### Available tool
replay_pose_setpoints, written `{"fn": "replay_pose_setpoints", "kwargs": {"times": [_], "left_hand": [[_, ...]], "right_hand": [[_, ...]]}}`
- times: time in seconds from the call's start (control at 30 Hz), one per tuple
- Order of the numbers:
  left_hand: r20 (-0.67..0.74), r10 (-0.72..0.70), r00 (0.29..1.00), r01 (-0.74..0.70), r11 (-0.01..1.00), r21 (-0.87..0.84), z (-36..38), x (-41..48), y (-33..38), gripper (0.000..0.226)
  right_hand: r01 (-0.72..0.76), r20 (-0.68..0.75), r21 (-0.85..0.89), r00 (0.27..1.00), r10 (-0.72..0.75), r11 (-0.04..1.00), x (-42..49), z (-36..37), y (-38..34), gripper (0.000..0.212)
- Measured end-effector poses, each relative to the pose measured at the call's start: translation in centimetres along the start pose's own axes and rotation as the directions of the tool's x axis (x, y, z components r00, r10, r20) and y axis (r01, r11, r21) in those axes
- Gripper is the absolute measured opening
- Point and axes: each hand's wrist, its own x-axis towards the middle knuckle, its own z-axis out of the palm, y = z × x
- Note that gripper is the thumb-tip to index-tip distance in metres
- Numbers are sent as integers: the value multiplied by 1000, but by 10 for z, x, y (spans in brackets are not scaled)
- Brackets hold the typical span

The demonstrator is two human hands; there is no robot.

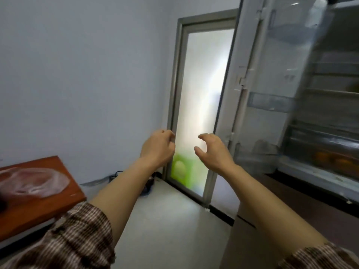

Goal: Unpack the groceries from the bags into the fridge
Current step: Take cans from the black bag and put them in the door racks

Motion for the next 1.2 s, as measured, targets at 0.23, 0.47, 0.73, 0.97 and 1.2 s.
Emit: {"fn": "replay_pose_setpoints", "kwargs": {"times": [0.23,0.47,0.73,0.97,1.2], "left_hand": [[24,-196,980,188,963,191,-118,-64,-193,34],[32,-459,888,434,858,276,-182,-134,-344,40],[-39,-590,806,540,708,455,-223,-170,-485,37],[-27,-712,701,568,535,626,-233,-185,-621,51],[75,-755,651,506,505,699,-236,-198,-723,51]], "right_hand": [[72,146,104,985,-87,992,13,132,-182,51],[148,363,175,909,-204,973,-1,258,-321,52],[345,493,151,786,-374,926,22,377,-433,52],[503,568,194,643,-514,843,61,501,-511,49],[571,656,282,471,-589,771,94,603,-571,52]]}}
